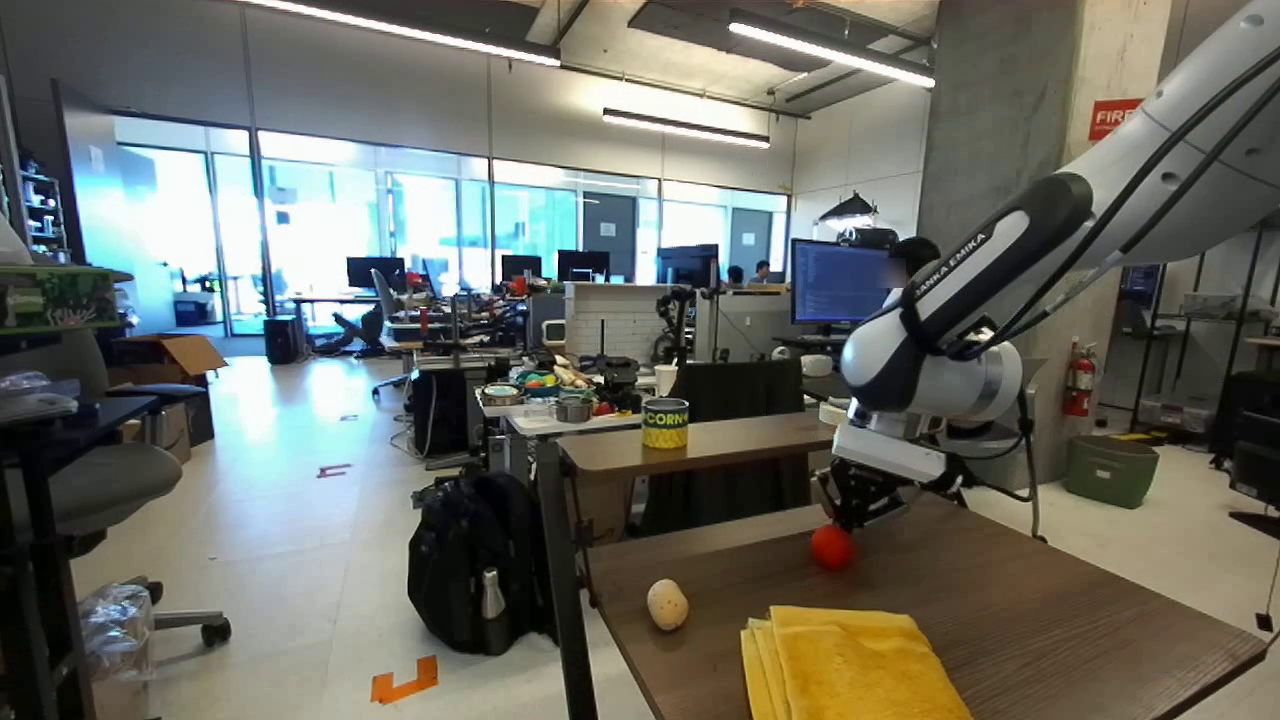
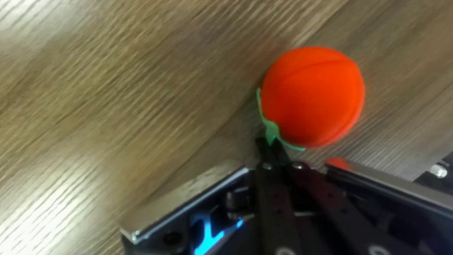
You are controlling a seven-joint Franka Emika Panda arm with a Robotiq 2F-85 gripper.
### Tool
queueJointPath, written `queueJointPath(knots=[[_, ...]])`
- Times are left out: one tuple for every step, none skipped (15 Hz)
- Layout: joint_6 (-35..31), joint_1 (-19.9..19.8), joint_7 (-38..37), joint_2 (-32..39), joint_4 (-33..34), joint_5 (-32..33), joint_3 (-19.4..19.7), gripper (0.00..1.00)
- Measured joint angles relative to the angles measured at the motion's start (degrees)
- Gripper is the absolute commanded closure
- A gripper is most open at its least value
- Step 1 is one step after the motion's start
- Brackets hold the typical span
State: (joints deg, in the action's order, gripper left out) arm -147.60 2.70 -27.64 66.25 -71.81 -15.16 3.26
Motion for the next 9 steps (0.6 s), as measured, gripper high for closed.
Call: queueJointPath(knots=[[-0.1,-1.0,0.0,-0.2,-0.2,0.0,0.2,1.00],[-0.2,-2.2,0.0,-0.5,-0.6,-0.1,0.3,1.00],[-0.3,-3.6,0.1,-0.8,-1.0,-0.1,0.5,1.00],[-0.8,-4.8,0.1,-1.2,-1.6,-0.1,0.7,1.00],[-1.5,-6.0,0.1,-1.6,-2.4,-0.1,1.1,1.00],[-2.6,-7.0,0.0,-2.1,-3.4,-0.1,1.6,1.00],[-3.8,-7.8,-0.1,-2.7,-4.5,-0.1,2.3,1.00],[-5.4,-8.4,-0.3,-3.3,-5.7,-0.2,3.0,1.00],[-7.3,-8.8,-0.9,-4.0,-7.0,-0.2,3.8,1.00]])
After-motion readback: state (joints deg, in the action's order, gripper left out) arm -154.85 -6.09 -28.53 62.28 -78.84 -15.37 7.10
